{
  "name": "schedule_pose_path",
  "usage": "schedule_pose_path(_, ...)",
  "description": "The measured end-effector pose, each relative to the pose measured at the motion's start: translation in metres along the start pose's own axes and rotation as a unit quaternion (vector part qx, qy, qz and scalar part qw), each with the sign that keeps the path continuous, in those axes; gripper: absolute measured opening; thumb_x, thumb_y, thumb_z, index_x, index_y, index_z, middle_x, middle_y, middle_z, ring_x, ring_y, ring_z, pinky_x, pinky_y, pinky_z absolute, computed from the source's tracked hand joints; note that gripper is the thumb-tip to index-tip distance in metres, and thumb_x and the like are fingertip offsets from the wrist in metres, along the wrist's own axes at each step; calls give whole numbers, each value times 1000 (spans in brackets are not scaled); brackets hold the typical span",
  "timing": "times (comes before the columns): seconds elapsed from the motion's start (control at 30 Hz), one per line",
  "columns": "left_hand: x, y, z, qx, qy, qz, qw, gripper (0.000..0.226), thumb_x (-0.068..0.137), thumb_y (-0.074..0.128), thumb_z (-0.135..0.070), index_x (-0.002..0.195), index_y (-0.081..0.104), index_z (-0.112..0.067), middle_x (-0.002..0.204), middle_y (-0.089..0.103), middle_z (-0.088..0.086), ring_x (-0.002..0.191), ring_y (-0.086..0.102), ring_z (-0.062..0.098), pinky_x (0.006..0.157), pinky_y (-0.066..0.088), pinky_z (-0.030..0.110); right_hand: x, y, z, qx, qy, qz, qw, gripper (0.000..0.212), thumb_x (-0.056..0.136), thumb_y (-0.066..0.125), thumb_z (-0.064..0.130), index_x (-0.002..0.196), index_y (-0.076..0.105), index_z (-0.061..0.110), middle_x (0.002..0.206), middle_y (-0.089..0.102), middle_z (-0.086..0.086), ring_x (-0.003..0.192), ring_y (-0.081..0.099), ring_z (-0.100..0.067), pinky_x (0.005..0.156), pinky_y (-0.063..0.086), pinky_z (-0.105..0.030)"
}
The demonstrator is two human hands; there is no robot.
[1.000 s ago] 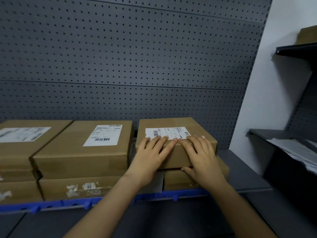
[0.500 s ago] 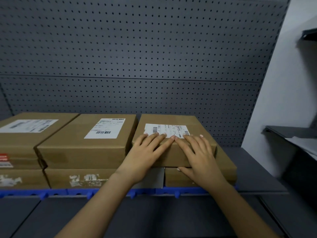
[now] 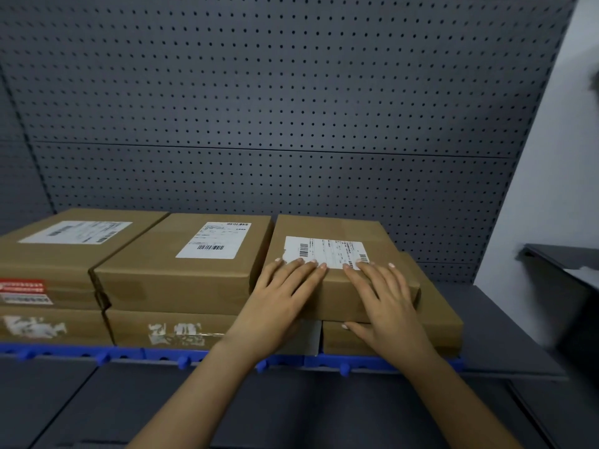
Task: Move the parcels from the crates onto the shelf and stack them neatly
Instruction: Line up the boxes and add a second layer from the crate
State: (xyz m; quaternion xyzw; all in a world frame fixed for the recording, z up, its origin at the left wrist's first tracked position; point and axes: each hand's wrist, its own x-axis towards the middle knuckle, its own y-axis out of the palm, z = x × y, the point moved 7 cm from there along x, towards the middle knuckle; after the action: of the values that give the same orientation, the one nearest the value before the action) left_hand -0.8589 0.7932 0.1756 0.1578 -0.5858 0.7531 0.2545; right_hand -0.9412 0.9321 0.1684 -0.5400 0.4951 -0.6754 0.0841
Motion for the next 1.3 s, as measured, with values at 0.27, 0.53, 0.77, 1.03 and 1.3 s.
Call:
schedule_pose_path(0.27, -16, -23, 36, -33, -114, -67, 991, 67, 83, 52, -49, 141, 44, -16, 140, 47, 4, 136, 34, 26, 114, 16, 52, 6, 0, 1, 28, 14, -18, 999, 85, 71, 66, 63, 139, 41, 20, 139, 47, -3, 130, 39, -22, 115, 14, -46)
schedule_pose_path(0.53, -48, -14, 69, -36, -191, -49, 980, 68, 82, 46, -55, 140, 45, -20, 143, 46, 3, 137, 33, 27, 114, 15, 55, 10, 3, 4, 36, 19, -30, 999, 74, 76, 57, 63, 135, 47, 19, 137, 50, 0, 129, 39, -19, 115, 13, -45)
schedule_pose_path(0.77, -58, -8, 72, -57, -200, -34, 978, 73, 81, 43, -53, 147, 32, -25, 149, 38, 1, 139, 29, 23, 116, 14, 54, 16, 1, 23, 15, -15, -27, 999, 85, 69, 77, 54, 140, 41, 23, 142, 46, -3, 132, 38, -24, 114, 12, -51)
schedule_pose_path(1.03, -58, -8, 71, -66, -198, -36, 977, 76, 79, 58, -44, 147, 32, -23, 149, 38, 4, 139, 28, 25, 115, 13, 55, 22, 10, 37, 41, -4, -27, 999, 80, 72, 78, 47, 139, 43, 21, 141, 48, -3, 132, 40, -25, 113, 13, -47)
schedule_pose_path(1.3, -58, -7, 69, -63, -198, -39, 977, 83, 78, 67, -42, 150, 27, -33, 148, 38, 5, 139, 29, 27, 115, 8, 56, 22, 11, 38, 51, 5, -30, 998, 77, 72, 78, 42, 137, 41, 23, 141, 48, -1, 132, 40, -24, 113, 14, -47)
